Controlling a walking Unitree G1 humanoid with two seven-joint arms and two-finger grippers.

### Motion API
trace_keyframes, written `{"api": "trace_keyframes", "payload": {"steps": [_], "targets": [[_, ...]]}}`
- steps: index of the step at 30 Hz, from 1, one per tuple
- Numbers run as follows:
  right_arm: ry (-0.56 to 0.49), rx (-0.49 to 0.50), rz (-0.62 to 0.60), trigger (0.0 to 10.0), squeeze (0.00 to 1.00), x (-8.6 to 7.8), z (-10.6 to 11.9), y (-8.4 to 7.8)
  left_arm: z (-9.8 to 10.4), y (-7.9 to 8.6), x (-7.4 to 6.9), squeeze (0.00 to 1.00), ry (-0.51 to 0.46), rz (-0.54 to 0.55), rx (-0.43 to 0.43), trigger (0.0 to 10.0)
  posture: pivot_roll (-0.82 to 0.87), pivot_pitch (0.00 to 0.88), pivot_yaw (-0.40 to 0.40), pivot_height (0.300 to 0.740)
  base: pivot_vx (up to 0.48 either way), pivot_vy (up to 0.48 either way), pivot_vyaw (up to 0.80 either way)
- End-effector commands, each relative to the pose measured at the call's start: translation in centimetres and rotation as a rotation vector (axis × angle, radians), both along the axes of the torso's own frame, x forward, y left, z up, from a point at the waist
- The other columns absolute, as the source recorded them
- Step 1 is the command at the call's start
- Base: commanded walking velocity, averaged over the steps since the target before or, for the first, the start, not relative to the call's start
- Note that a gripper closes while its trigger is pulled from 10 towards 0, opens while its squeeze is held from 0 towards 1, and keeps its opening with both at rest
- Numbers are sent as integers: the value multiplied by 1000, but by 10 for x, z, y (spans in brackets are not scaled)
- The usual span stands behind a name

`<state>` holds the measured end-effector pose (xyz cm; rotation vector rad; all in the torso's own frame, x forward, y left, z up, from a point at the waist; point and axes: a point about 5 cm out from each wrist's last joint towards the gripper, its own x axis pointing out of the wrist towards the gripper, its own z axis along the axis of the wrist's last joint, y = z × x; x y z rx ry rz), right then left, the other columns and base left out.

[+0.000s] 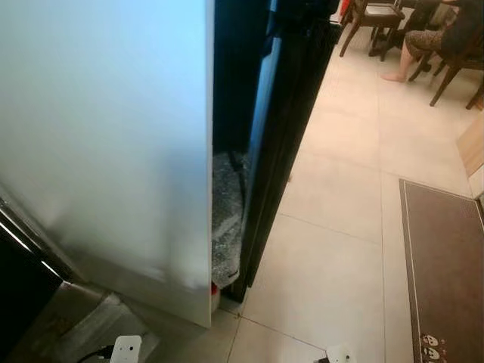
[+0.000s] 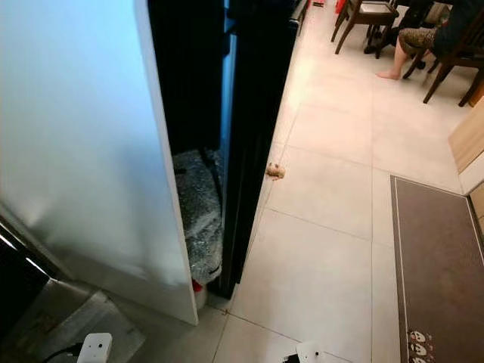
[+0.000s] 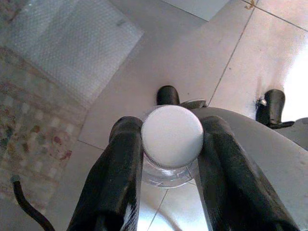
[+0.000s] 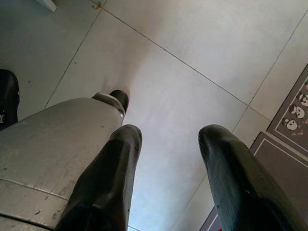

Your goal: Restocking fridge

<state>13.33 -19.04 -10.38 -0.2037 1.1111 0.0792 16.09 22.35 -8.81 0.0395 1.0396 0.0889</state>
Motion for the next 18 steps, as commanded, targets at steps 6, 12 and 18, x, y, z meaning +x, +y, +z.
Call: {"api": "trace_keyframes", "payload": {"steps": [6,12,18], "targets": [[0,3,-23,10000,0,-5,-1,-3,-2,-1,-4,0,12,-12,-8,10000,43,51,-67,740,301,0,0],[-2,3,-23,10000,0,-5,-1,-2,-2,0,-4,0,13,-17,-7,10000,42,44,-65,740,307,0,0],[0,4,-20,10000,0,-5,-1,-2,-2,0,-4,0,14,-22,-6,10000,44,41,-65,740,308,0,0]]}}
